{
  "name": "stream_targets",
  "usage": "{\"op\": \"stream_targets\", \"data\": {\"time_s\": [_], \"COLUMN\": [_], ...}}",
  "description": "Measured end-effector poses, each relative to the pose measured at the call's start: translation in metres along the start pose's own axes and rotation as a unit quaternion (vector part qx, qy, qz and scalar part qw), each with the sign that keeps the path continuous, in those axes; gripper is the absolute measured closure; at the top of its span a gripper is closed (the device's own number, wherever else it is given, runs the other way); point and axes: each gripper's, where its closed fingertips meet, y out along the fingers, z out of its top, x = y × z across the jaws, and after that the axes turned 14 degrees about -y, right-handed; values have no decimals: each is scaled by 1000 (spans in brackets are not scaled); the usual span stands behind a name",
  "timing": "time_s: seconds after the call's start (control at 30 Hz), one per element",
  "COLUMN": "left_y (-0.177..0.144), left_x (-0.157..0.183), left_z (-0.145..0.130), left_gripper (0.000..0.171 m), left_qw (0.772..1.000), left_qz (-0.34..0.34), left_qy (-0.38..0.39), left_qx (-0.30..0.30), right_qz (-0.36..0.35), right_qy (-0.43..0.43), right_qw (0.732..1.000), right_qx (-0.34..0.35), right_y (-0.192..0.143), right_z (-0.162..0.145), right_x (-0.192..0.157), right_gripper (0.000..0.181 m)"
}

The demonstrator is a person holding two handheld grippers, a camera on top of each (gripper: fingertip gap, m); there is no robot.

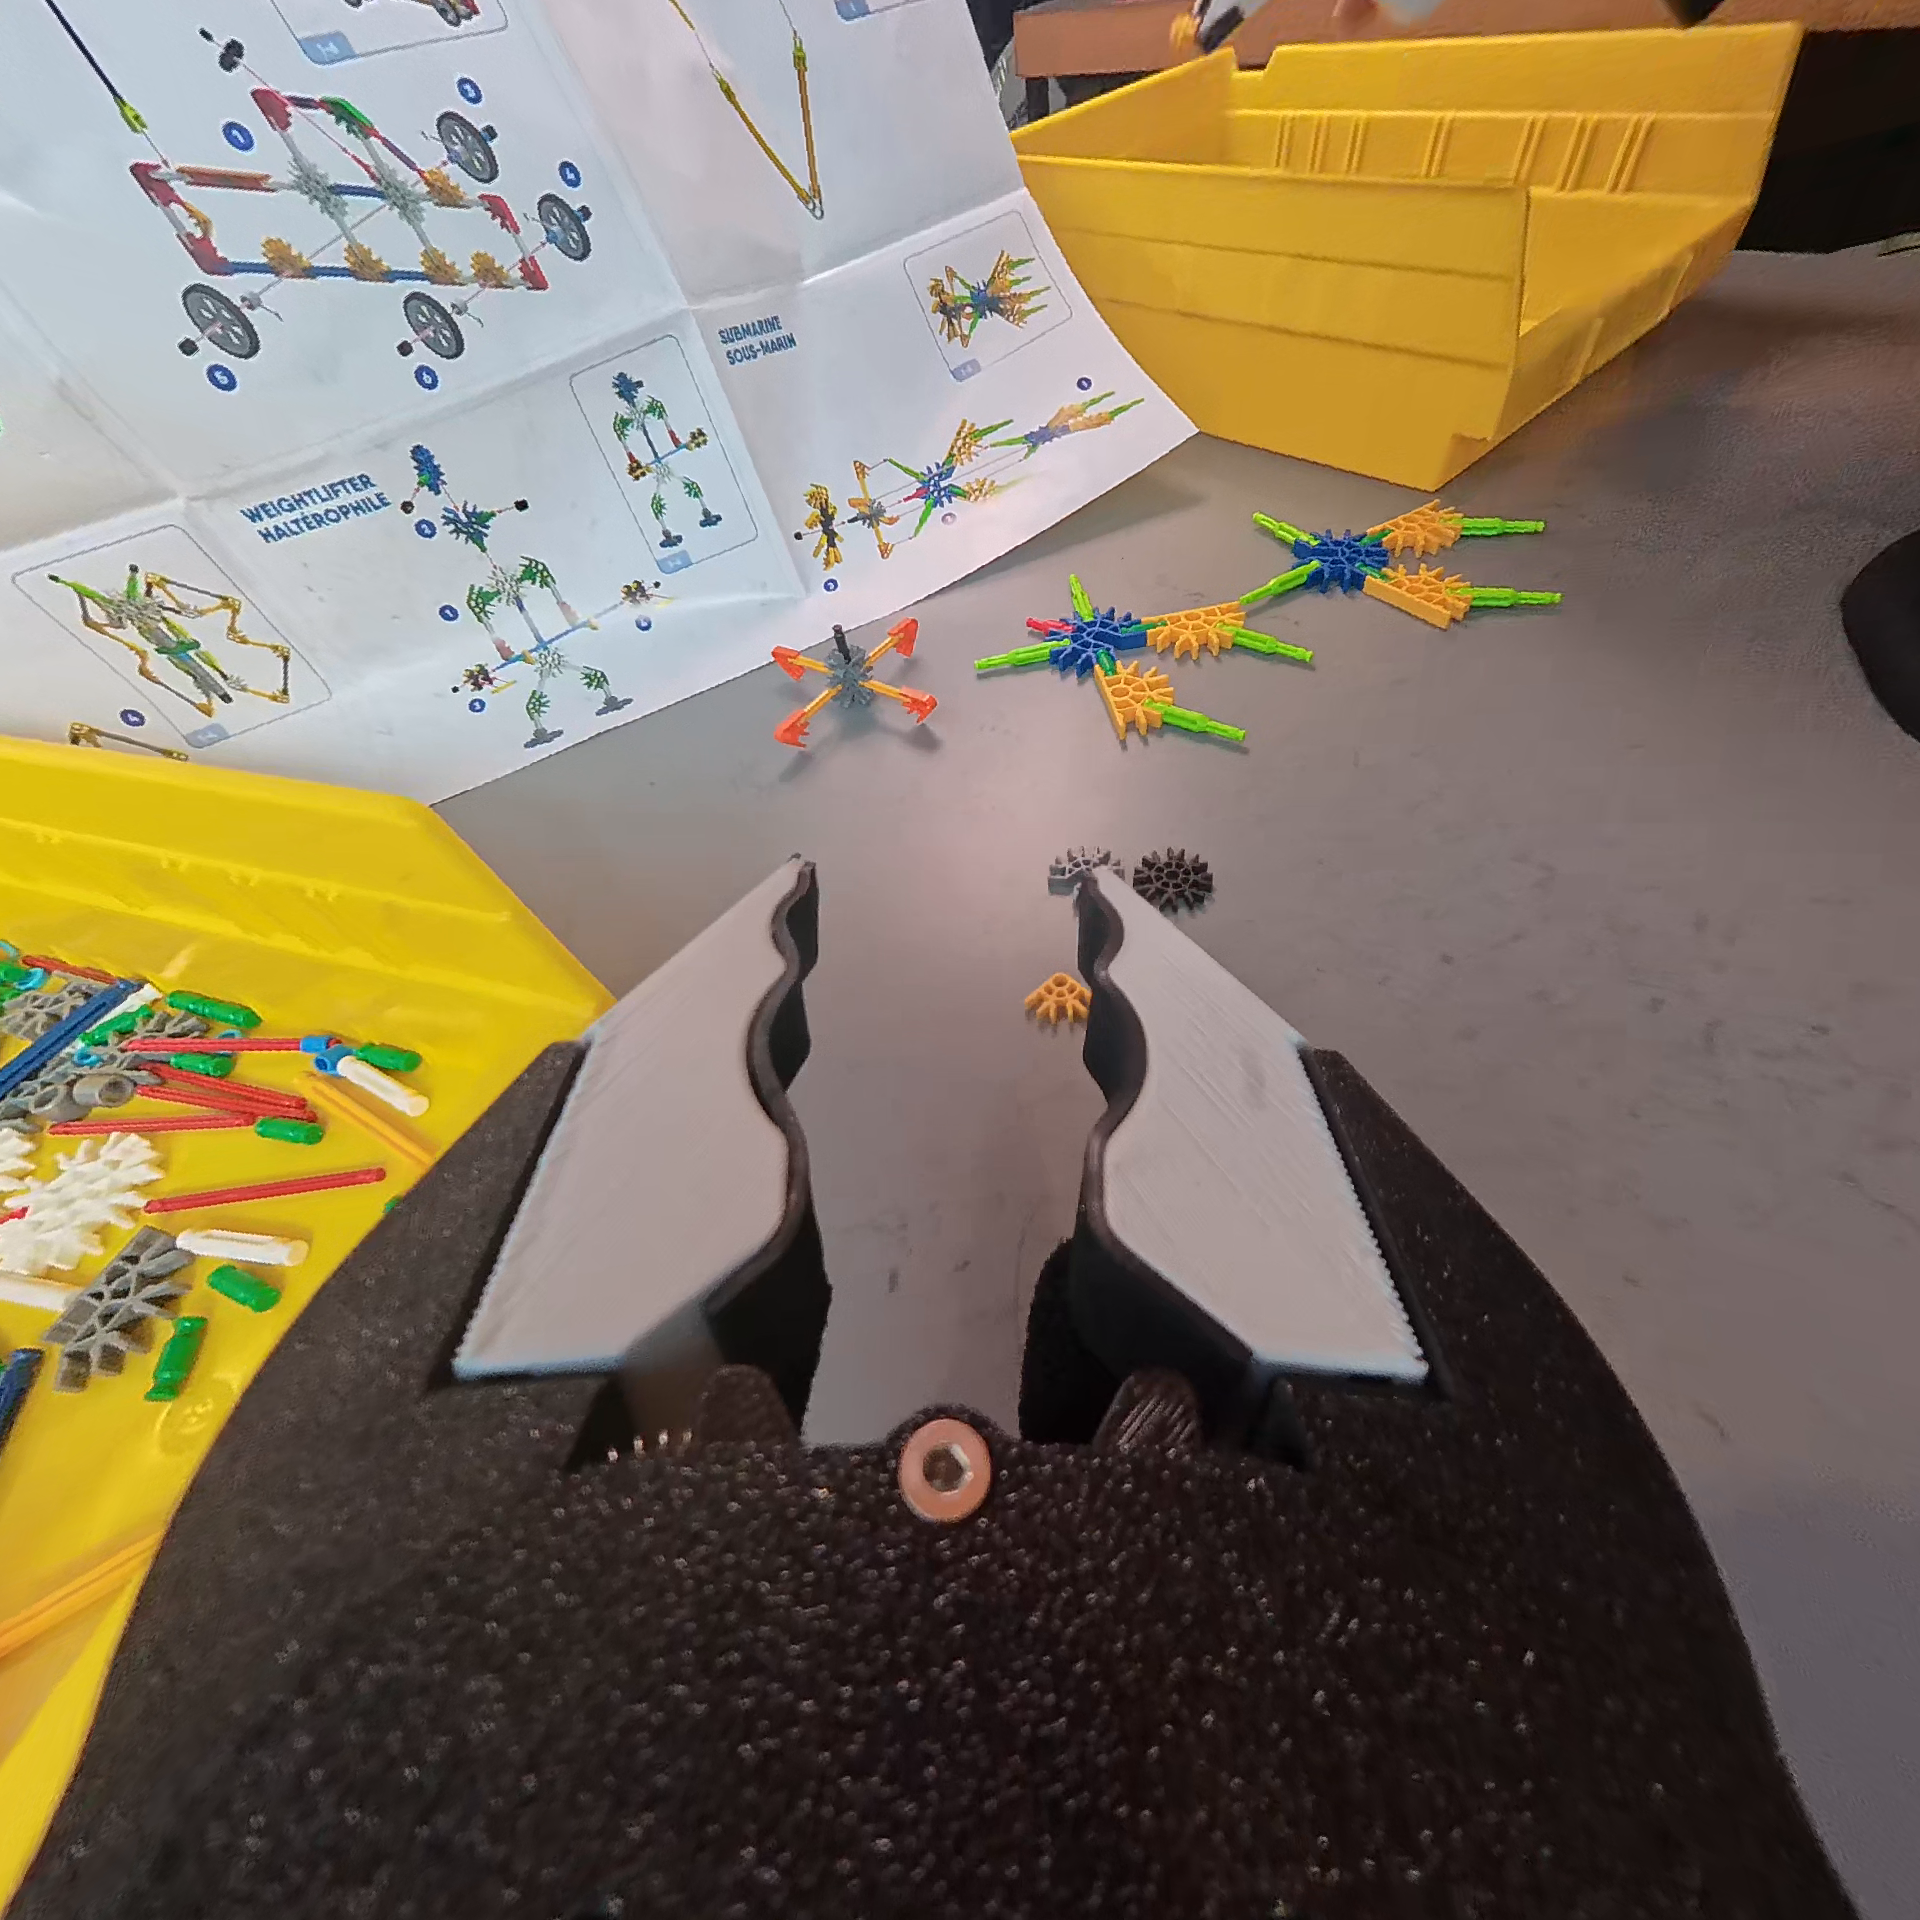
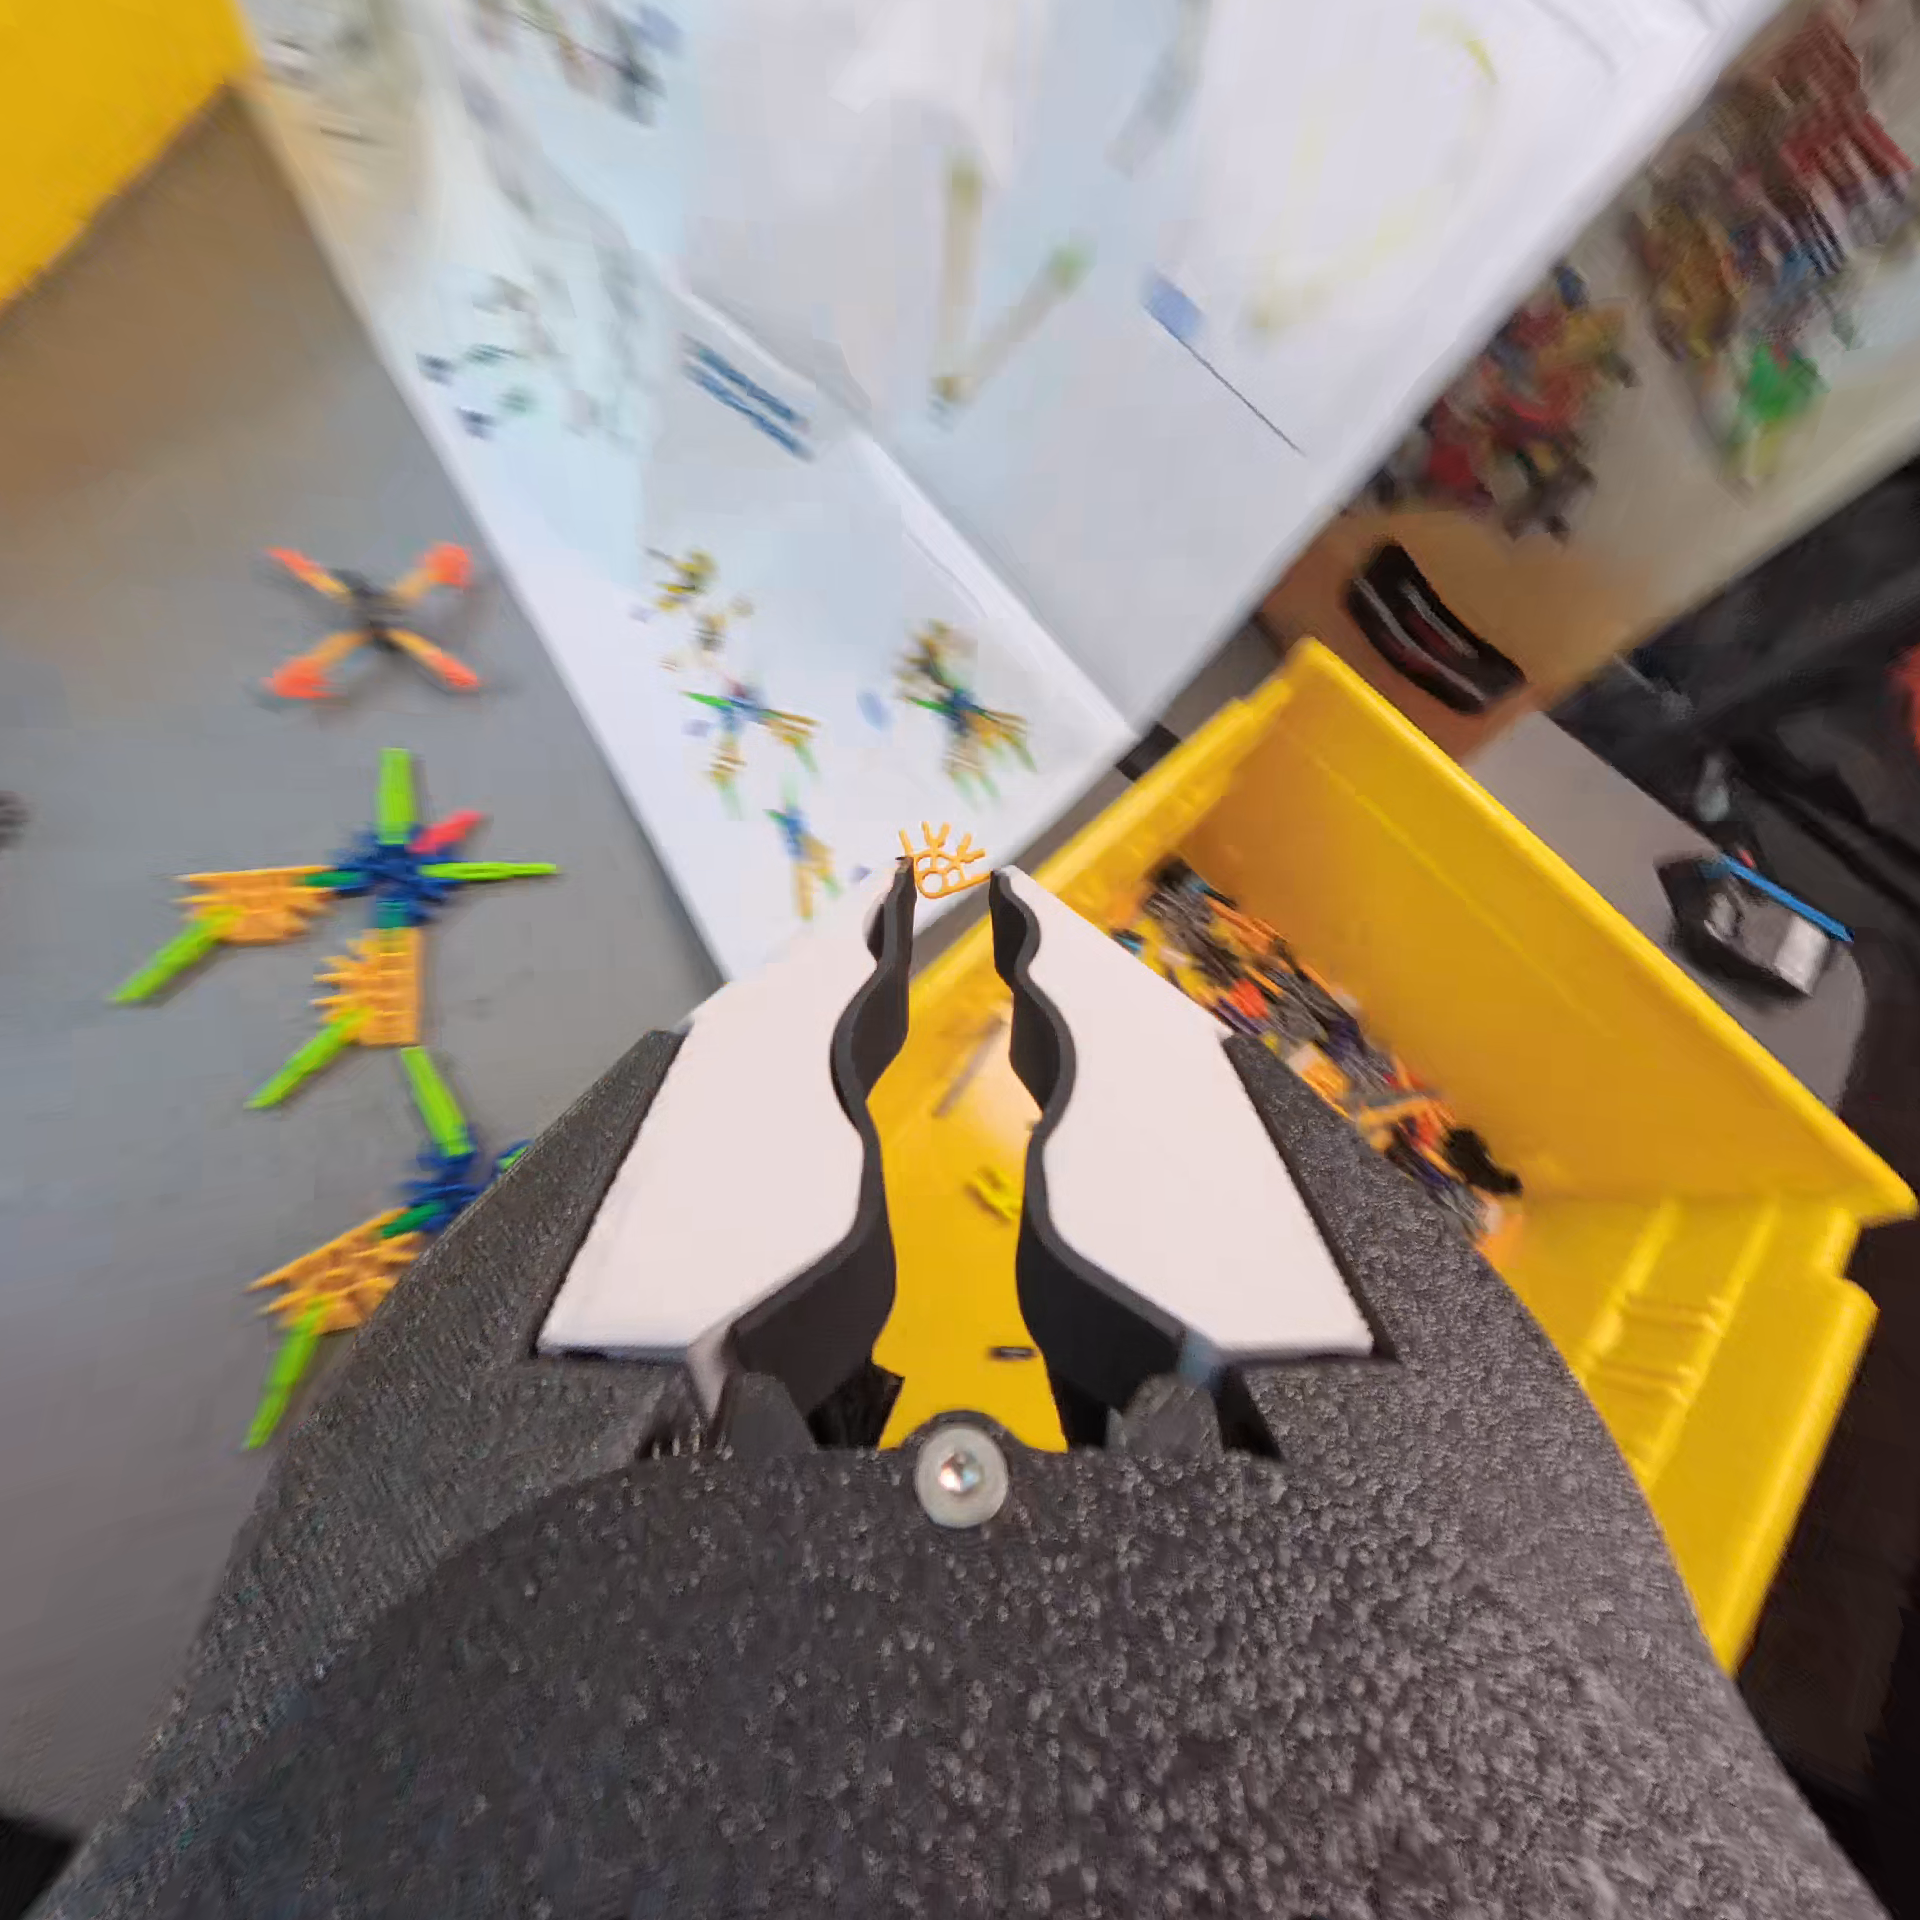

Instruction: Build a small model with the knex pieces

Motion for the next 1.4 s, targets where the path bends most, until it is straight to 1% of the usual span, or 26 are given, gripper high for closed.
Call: {"op": "stream_targets", "data": {"time_s": [0.07, 0.13, 0.17, 0.23, 0.3, 0.33, 0.4, 0.47, 0.6, 0.63, 0.67, 0.7, 0.77, 0.8, 0.83, 0.87, 0.93, 1.0, 1.03, 1.1, 1.13, 1.2, 1.27, 1.3, 1.4], "left_y": [0, -2, -3, -5, -6, -7, -8, -9, -11, -11, -11, -11, -11, -10, -11, -11, -11, -10, -9, -7, -6, -5, -4, -4, -5], "left_x": [-4, -8, -10, -14, -17, -18, -19, -19, -19, -18, -18, -18, -17, -17, -17, -16, -15, -15, -14, -13, -13, -13, -13, -13, -14], "left_z": [0, 2, 3, 5, 6, 7, 8, 9, 12, 13, 13, 12, 12, 12, 12, 12, 13, 11, 10, 8, 7, 7, 8, 9, 14], "left_gripper": [121, 121, 121, 121, 121, 121, 121, 121, 121, 121, 121, 121, 121, 121, 121, 121, 121, 121, 121, 121, 121, 120, 120, 121, 121], "left_qw": [1000, 1000, 1000, 1000, 999, 999, 999, 999, 999, 999, 999, 999, 999, 999, 999, 999, 999, 999, 999, 999, 999, 999, 999, 999, 997], "left_qz": [3, 7, 12, 21, 27, 28, 29, 30, 31, 29, 29, 28, 26, 25, 25, 25, 21, 18, 16, 14, 14, 13, 10, 7, -3], "left_qy": [-9, -15, -14, -13, -16, -17, -21, -18, -13, -14, -14, -14, -15, -15, -15, -15, -19, -22, -23, -24, -24, -24, -32, -38, -62], "left_qx": [-1, 3, 5, 9, 13, 14, 16, 18, 23, 23, 23, 23, 22, 22, 22, 23, 24, 21, 19, 17, 17, 21, 28, 33, 52], "right_qz": [80, 159, 192, 251, 292, 305, 324, 327, 319, 317, 317, 313, 307, 296, 275, 247, 183, 108, 59, -47, -85, -126, -128, -118, -89], "right_qy": [-51, -102, -124, -164, -192, -201, -209, -221, -245, -245, -243, -239, -222, -210, -197, -180, -133, -80, -59, -22, -2, 39, 76, 96, 138], "right_qw": [994, 979, 970, 951, 934, 928, 921, 918, 915, 916, 917, 919, 924, 930, 937, 946, 963, 978, 983, 989, 989, 989, 989, 987, 978], "right_qx": [49, 74, 80, 81, 76, 70, 57, 42, 18, 21, 20, 21, 42, 62, 84, 107, 145, 162, 162, 141, 121, 59, -10, -45, -127], "right_y": [-16, -21, -19, -9, 4, 12, 26, 36, 45, 45, 44, 44, 38, 31, 24, 15, -6, -24, -31, -38, -37, -24, 1, 15, 54], "right_z": [45, 68, 72, 70, 62, 58, 50, 42, 30, 30, 30, 30, 40, 50, 62, 75, 95, 100, 96, 75, 58, 15, -31, -55, -112], "right_x": [-72, -149, -185, -250, -299, -316, -337, -347, -351, -351, -351, -349, -342, -331, -313, -289, -227, -156, -116, -35, 0, 54, 85, 93, 101], "right_gripper": [169, 169, 169, 169, 169, 169, 169, 169, 168, 168, 166, 159, 156, 156, 156, 157, 157, 157, 157, 161, 163, 165, 166, 167, 167]}}
